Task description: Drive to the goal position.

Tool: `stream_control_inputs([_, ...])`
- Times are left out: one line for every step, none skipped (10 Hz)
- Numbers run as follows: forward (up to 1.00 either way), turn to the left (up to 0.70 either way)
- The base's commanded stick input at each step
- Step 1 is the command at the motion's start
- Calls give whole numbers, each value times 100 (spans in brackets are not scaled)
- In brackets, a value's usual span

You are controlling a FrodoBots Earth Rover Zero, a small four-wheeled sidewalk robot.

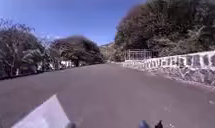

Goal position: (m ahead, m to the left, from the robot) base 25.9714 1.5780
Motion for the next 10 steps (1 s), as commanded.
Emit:
stream_control_inputs([70,0])
stream_control_inputs([70,0])
stream_control_inputs([70,0])
stream_control_inputs([70,0])
stream_control_inputs([70,0])
stream_control_inputs([70,0])
stream_control_inputs([70,0])
stream_control_inputs([70,0])
stream_control_inputs([70,0])
stream_control_inputs([70,0])
